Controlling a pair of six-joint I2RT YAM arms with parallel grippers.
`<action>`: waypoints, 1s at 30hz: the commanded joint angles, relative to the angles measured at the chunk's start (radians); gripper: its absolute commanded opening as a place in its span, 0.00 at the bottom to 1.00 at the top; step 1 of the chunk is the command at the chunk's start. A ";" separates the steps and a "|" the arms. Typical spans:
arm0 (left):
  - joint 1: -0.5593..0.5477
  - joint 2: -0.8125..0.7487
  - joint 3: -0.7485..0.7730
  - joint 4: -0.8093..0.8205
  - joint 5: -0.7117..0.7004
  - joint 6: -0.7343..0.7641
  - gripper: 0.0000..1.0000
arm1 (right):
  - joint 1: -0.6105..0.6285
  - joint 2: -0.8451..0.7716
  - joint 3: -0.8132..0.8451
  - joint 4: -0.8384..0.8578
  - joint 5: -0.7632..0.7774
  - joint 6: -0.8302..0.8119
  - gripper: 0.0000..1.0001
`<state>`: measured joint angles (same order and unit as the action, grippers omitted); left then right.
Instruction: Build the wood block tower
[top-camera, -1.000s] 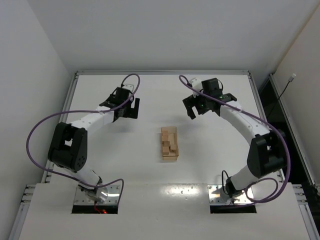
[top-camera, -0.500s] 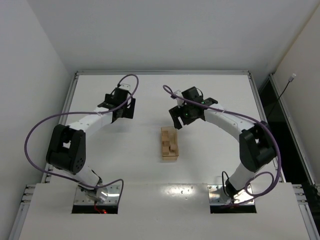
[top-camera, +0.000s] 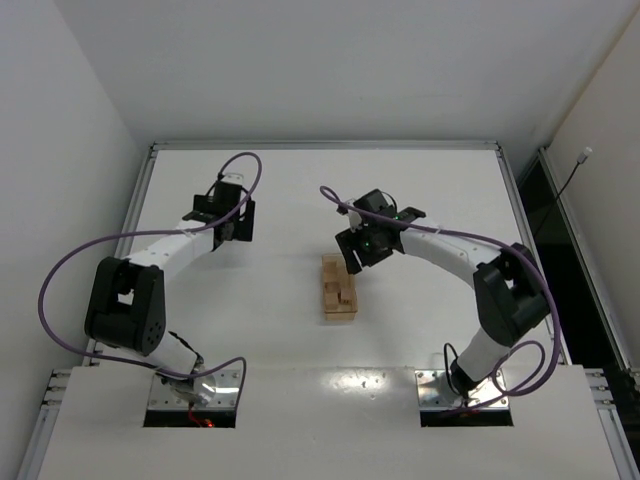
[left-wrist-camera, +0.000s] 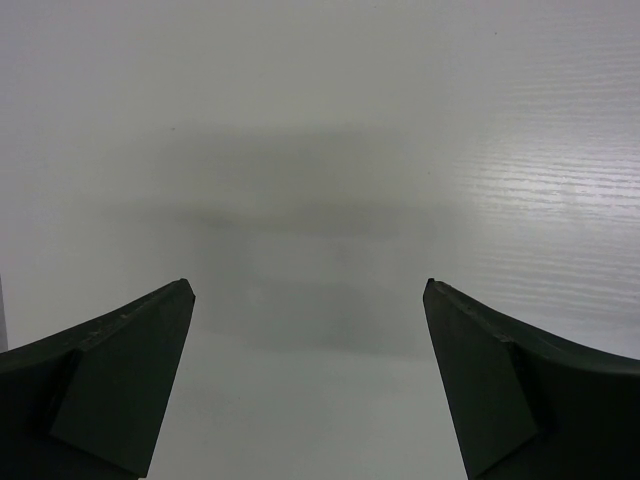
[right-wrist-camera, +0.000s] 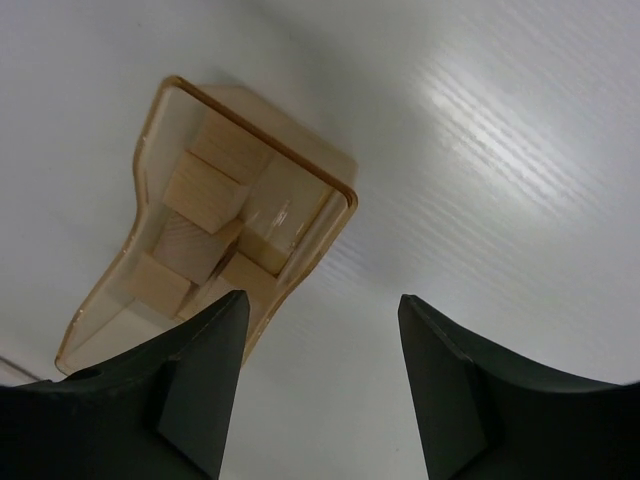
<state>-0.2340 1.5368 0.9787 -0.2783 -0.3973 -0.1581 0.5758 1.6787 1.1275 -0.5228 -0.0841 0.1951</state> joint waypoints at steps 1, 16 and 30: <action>0.007 -0.018 0.009 0.024 -0.026 0.000 0.99 | -0.001 -0.059 -0.049 0.004 0.014 0.069 0.58; 0.007 0.000 0.009 0.024 -0.044 0.000 0.99 | -0.001 -0.096 -0.106 0.052 -0.082 0.081 0.50; 0.007 0.046 0.034 0.024 -0.064 -0.009 0.99 | -0.001 0.056 -0.025 0.017 -0.114 0.090 0.36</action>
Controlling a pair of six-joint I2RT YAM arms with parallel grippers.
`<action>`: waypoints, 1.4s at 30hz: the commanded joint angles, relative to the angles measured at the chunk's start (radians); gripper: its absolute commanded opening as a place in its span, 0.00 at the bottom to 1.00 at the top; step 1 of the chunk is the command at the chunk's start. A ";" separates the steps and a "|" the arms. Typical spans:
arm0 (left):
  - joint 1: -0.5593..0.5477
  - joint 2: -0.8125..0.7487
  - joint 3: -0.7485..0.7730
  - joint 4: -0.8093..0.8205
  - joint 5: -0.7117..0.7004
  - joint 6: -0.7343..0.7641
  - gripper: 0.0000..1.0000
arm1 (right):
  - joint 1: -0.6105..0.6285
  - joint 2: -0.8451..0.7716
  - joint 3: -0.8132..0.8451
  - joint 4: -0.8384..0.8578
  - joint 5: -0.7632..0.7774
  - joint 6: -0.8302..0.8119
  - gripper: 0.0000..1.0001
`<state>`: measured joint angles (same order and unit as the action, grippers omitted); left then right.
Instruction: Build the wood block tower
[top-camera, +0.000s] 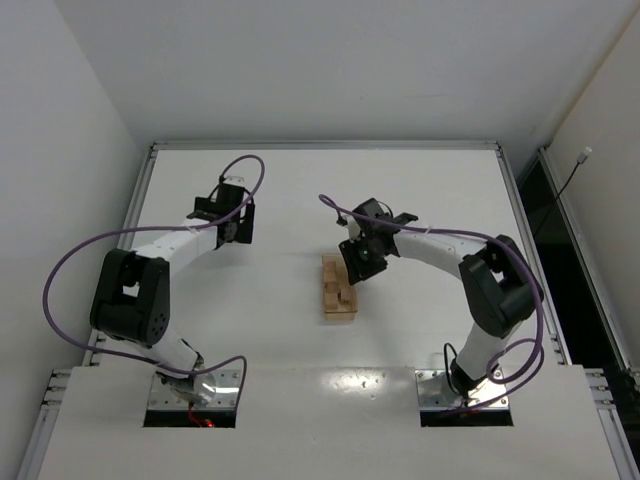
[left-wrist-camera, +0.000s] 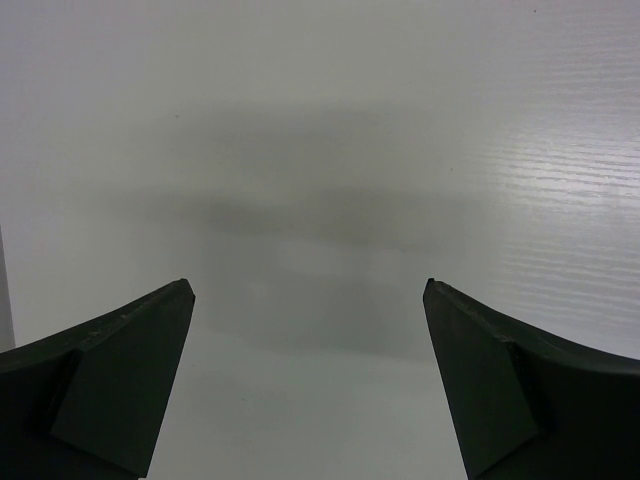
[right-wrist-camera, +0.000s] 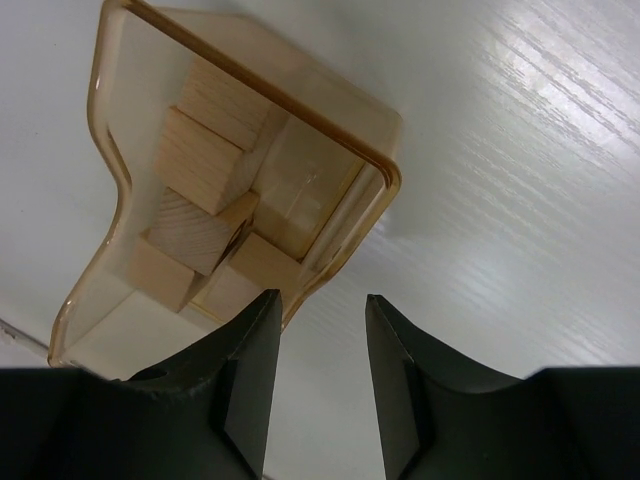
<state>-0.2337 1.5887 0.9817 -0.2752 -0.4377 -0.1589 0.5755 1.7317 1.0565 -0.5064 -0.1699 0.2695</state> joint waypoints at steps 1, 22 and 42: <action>0.007 -0.006 0.031 0.021 -0.024 -0.008 0.99 | 0.000 0.014 0.057 0.000 -0.028 0.016 0.36; 0.007 0.034 0.043 0.021 -0.042 -0.018 0.99 | 0.000 0.040 0.102 -0.027 0.174 0.014 0.00; 0.215 -0.018 0.084 -0.054 0.000 -0.094 0.99 | 0.144 -0.092 0.010 0.458 1.007 -0.375 0.00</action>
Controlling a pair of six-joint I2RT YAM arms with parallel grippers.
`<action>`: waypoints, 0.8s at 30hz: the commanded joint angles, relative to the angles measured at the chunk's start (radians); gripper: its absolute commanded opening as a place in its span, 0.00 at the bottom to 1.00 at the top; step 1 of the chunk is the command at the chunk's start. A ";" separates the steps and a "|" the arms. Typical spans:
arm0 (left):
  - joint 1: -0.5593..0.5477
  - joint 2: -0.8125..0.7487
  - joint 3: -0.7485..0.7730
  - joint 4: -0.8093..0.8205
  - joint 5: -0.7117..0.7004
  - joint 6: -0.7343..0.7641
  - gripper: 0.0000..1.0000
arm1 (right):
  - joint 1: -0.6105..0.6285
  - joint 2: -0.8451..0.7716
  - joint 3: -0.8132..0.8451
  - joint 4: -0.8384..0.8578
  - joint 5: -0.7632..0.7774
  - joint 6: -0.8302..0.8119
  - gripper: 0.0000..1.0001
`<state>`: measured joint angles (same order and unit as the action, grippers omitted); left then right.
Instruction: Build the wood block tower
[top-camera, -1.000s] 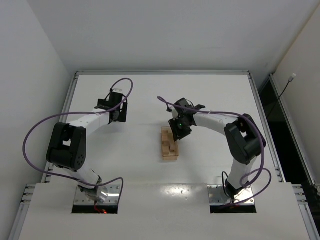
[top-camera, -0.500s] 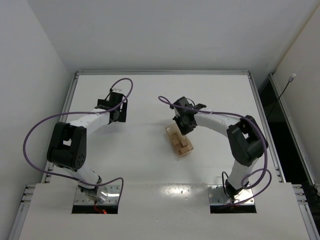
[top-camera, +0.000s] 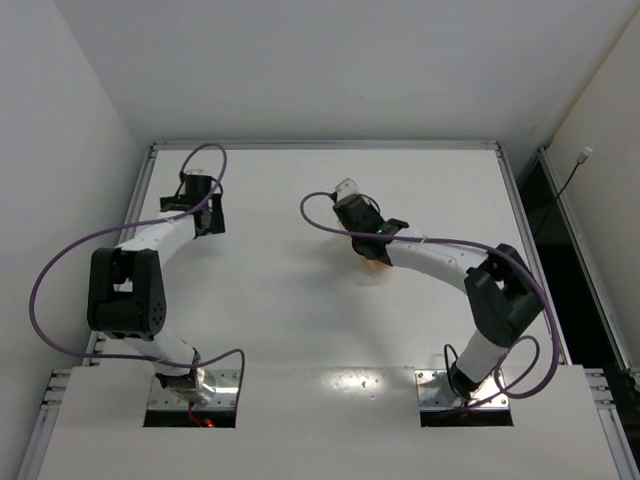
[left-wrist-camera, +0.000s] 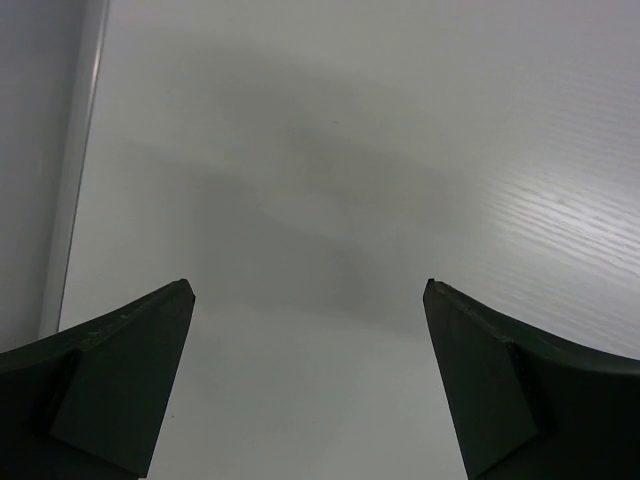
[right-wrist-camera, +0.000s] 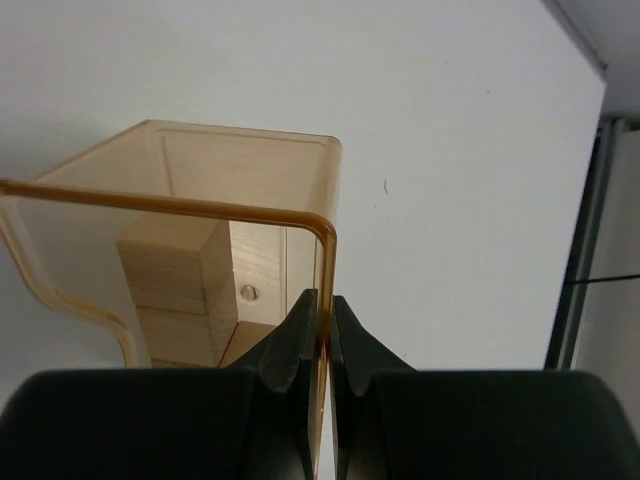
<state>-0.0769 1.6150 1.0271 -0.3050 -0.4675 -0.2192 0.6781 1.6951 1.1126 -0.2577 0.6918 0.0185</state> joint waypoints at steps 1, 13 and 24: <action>0.090 -0.044 0.039 -0.025 0.030 -0.034 0.99 | 0.066 -0.055 -0.057 0.239 0.158 -0.170 0.00; 0.166 -0.064 0.039 -0.043 0.090 -0.043 0.99 | 0.216 0.106 -0.200 0.904 0.428 -0.664 0.00; 0.175 -0.035 0.070 -0.043 0.090 -0.043 0.99 | 0.245 0.412 -0.315 1.912 0.411 -1.487 0.00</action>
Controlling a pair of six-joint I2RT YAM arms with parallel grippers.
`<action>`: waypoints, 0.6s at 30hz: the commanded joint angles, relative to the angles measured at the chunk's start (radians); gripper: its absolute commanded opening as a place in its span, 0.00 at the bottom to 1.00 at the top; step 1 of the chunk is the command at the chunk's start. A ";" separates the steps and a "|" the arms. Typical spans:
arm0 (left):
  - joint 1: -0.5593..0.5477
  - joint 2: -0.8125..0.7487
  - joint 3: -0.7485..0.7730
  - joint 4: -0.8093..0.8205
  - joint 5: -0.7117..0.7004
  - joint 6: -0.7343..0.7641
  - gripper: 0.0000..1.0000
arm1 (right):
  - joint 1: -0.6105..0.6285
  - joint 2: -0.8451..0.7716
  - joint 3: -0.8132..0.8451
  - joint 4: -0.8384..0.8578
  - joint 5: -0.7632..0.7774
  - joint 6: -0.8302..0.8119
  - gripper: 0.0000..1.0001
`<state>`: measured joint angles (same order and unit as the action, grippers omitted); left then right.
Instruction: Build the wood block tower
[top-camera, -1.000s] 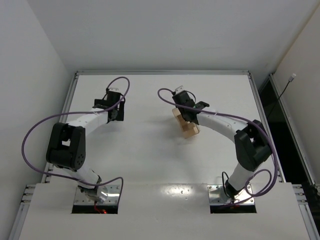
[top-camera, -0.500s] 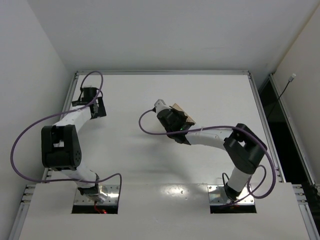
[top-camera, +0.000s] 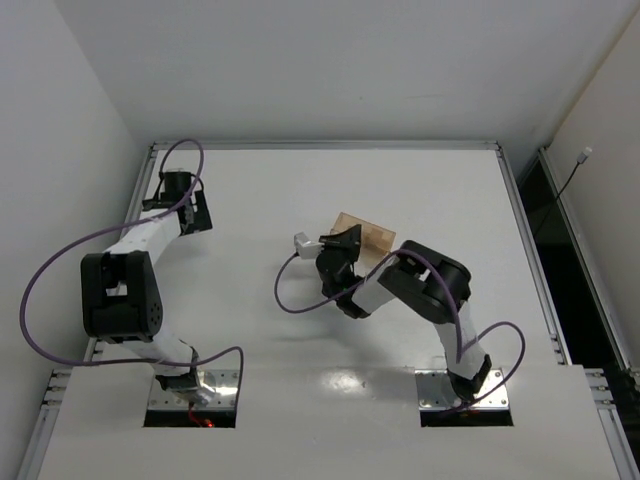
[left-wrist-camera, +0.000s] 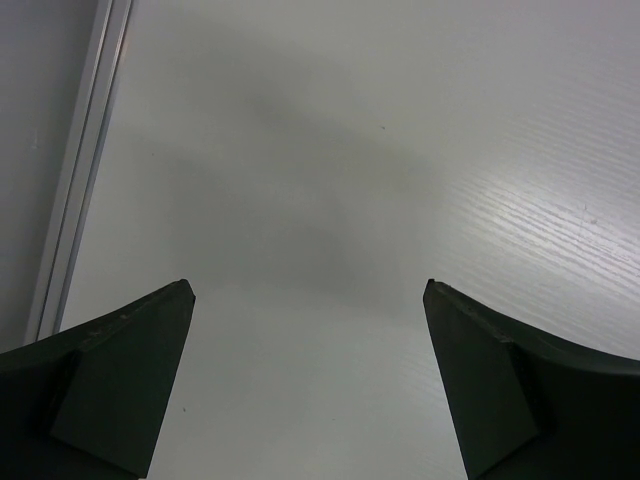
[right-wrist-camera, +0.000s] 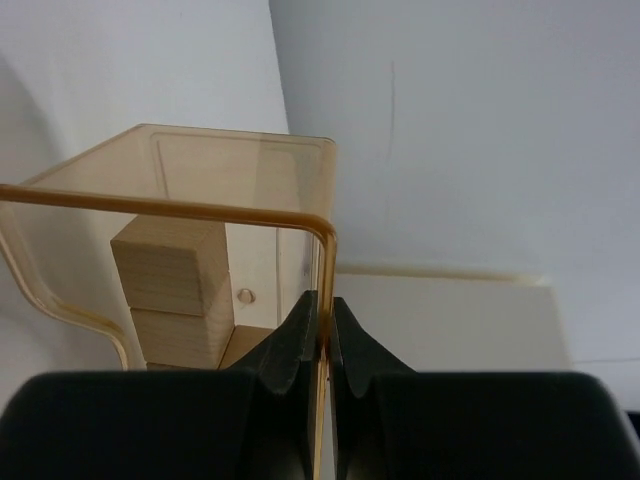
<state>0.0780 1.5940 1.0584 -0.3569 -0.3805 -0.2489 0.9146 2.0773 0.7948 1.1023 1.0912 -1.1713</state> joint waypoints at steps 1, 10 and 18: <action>0.020 -0.014 0.038 0.009 0.012 -0.013 0.99 | 0.009 0.071 0.003 0.665 -0.017 -0.379 0.00; 0.020 -0.014 0.029 0.018 0.022 -0.013 0.99 | 0.029 0.139 0.040 0.712 -0.102 -0.439 0.00; 0.020 -0.032 0.020 0.027 0.042 -0.004 0.99 | 0.072 0.106 0.009 0.712 -0.204 -0.517 0.00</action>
<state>0.0860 1.5940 1.0615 -0.3553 -0.3542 -0.2485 0.9688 2.2208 0.8268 1.2831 0.9531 -1.6310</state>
